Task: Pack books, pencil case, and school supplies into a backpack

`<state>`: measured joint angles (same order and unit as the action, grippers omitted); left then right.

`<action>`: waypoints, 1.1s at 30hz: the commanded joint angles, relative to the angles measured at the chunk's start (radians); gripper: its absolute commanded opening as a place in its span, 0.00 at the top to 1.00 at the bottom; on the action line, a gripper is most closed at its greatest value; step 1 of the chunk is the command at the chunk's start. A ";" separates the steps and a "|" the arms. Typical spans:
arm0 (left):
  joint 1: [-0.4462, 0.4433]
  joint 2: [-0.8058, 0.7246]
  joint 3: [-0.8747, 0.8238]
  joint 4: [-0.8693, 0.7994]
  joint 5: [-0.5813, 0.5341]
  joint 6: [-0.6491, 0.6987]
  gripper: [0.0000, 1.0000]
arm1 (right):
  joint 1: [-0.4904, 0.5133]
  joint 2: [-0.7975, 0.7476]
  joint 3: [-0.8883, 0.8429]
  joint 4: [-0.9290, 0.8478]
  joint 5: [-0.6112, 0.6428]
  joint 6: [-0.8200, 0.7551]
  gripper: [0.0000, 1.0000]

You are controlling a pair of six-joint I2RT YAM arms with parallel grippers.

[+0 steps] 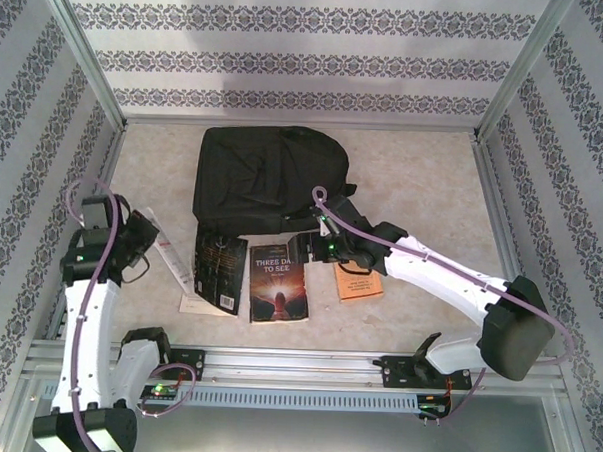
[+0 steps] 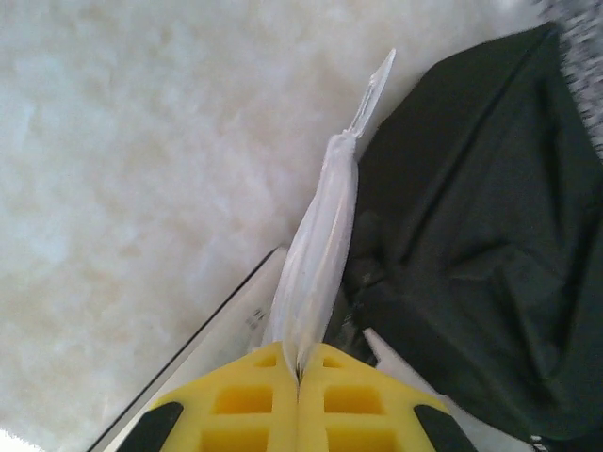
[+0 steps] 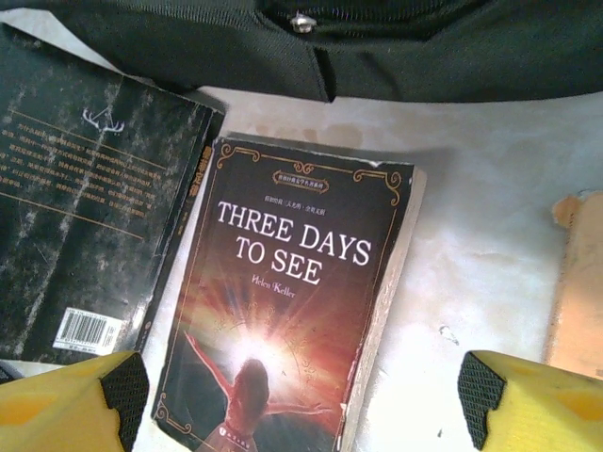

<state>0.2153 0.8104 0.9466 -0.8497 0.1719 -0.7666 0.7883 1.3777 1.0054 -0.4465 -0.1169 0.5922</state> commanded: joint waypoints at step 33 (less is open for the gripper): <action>-0.398 -0.160 -0.194 0.819 0.005 -0.666 1.00 | 0.050 -0.177 -0.189 0.863 -0.057 0.805 0.03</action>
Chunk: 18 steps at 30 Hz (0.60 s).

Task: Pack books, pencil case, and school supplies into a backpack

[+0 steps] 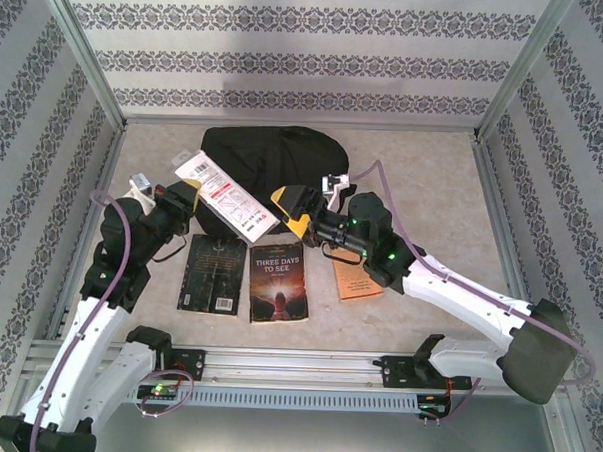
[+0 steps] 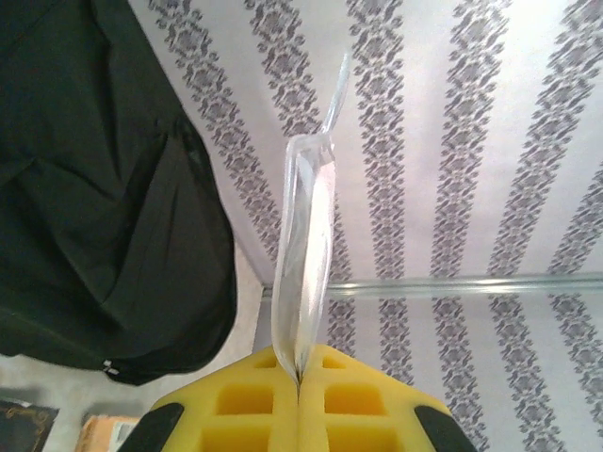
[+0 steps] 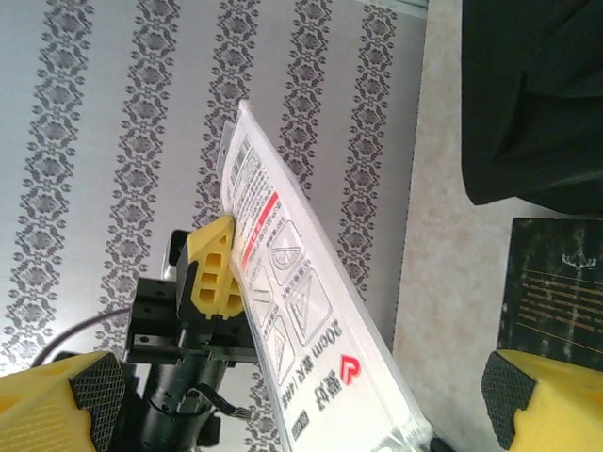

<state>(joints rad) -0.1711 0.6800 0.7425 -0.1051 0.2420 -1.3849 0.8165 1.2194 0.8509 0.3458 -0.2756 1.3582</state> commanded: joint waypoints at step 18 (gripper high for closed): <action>-0.106 -0.045 -0.023 0.136 -0.121 -0.049 1.00 | 0.129 0.161 0.063 0.342 0.101 0.060 0.33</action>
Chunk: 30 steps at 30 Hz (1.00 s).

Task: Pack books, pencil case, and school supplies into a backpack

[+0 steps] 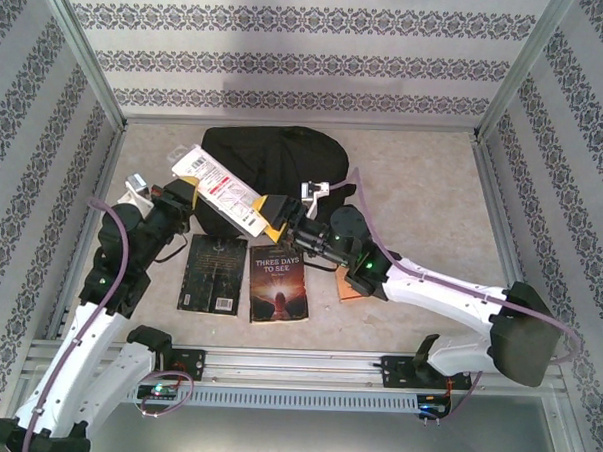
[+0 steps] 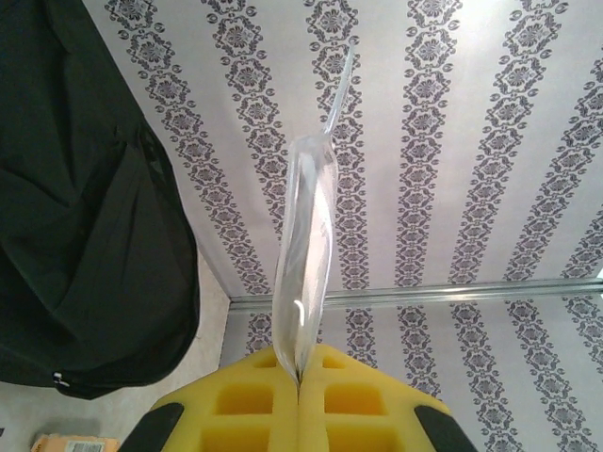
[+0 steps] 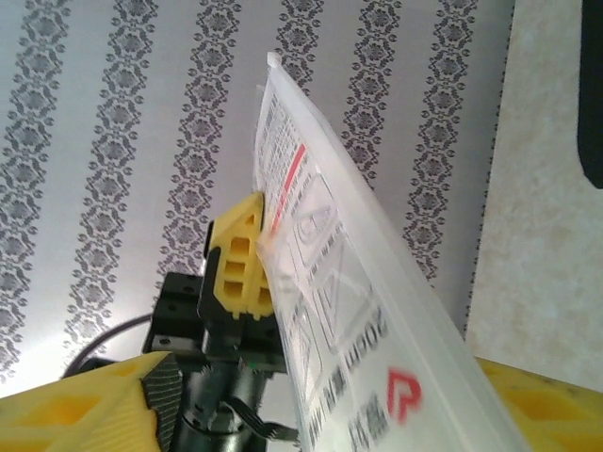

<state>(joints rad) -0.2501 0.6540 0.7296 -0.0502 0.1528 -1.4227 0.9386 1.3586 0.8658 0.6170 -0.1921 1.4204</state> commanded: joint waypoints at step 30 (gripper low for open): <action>-0.108 0.659 0.594 -0.390 0.213 0.694 0.26 | -0.529 -0.576 -0.083 -0.742 0.158 -0.349 0.92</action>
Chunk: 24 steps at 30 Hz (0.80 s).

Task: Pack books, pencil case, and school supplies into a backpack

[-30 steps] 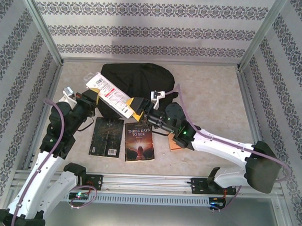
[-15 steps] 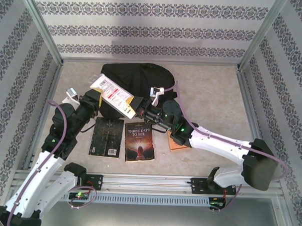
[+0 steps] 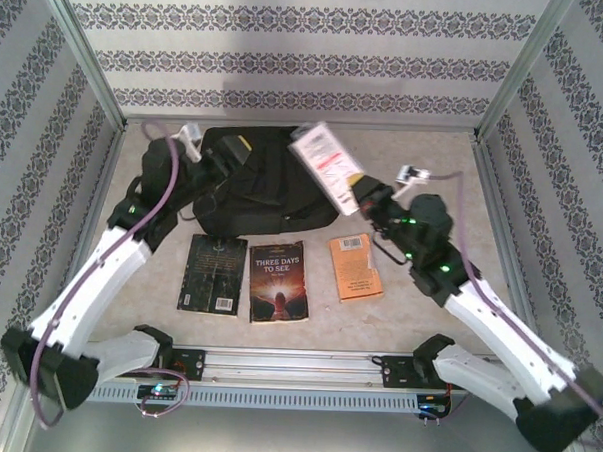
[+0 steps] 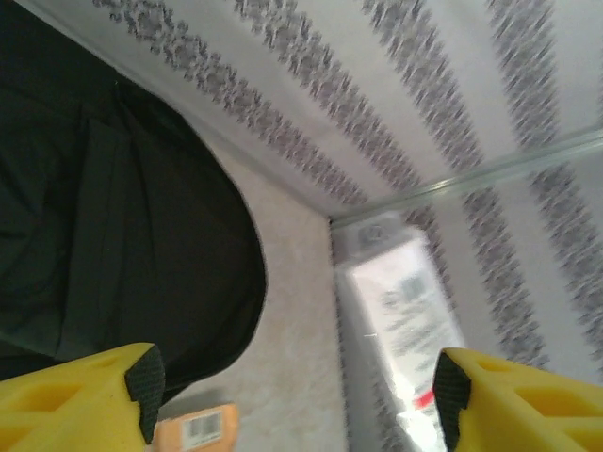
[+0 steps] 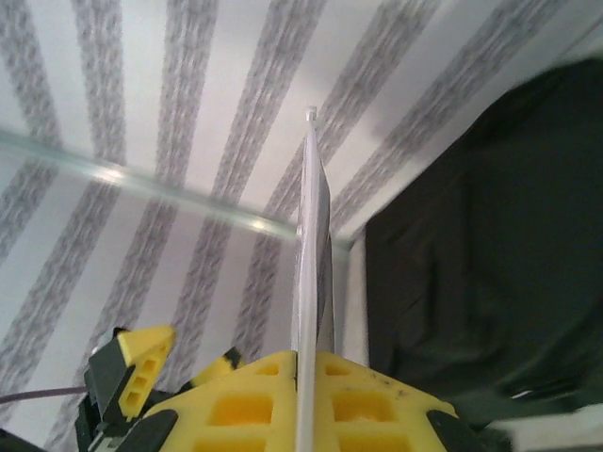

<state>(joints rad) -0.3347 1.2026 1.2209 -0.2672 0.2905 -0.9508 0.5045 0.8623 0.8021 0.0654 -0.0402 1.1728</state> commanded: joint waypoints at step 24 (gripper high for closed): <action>-0.313 1.240 1.367 -0.776 -0.096 0.577 0.32 | -0.386 -0.272 0.004 -0.525 0.083 -0.419 0.93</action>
<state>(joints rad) -0.6418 2.4310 2.5446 -1.0035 0.2291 -0.4156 0.1139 0.6044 0.8097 -0.4824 0.0193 0.7841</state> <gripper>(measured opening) 0.688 0.093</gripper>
